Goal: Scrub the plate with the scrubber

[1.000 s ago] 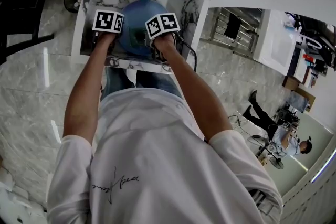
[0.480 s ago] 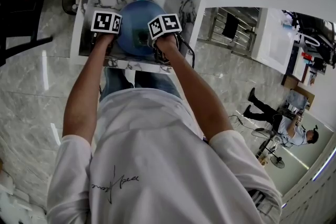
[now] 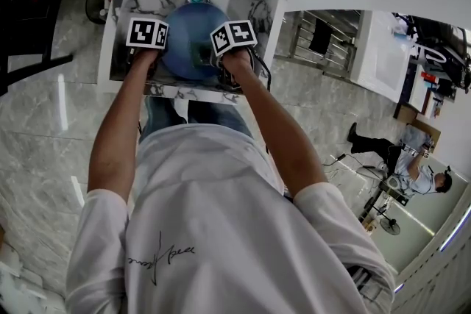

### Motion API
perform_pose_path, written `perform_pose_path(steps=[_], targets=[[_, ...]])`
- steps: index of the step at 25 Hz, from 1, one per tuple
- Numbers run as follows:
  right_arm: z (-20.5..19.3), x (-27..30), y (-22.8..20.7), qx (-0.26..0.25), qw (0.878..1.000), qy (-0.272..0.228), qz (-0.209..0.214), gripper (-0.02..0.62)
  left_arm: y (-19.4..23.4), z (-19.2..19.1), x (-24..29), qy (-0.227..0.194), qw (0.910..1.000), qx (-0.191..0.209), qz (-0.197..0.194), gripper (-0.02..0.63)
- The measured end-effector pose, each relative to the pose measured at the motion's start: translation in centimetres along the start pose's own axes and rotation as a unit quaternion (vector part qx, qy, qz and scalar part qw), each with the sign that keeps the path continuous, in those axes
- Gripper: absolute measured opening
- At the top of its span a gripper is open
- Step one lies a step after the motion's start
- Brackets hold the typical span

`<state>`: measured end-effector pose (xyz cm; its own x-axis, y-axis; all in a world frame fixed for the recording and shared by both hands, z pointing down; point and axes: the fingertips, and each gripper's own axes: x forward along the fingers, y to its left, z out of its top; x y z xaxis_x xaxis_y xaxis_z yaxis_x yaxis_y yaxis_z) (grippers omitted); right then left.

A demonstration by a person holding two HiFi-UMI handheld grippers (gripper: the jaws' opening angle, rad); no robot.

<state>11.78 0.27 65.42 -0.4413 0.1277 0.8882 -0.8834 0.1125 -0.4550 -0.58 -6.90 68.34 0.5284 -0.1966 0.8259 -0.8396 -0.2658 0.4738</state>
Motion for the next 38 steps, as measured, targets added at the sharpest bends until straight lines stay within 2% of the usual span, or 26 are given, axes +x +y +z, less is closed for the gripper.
perform_pose_path(steps=[16, 30, 38], targets=[[-0.3, -1.4, -2.7, 0.010, 0.999, 0.005, -0.049, 0.063, 0.0, -0.1, 0.0, 0.001, 1.0000, -0.001, -0.001, 0.084], [-0.6, -2.7, -5.4, 0.054, 0.994, 0.010, -0.092, 0.063, -0.3, 0.2, -0.2, -0.003, 0.9999, 0.001, -0.011, 0.084], [-0.4, -3.0, -5.9, 0.059, 0.992, 0.027, -0.109, 0.063, -0.3, 0.2, -0.3, -0.003, 1.0000, 0.001, -0.009, 0.084]])
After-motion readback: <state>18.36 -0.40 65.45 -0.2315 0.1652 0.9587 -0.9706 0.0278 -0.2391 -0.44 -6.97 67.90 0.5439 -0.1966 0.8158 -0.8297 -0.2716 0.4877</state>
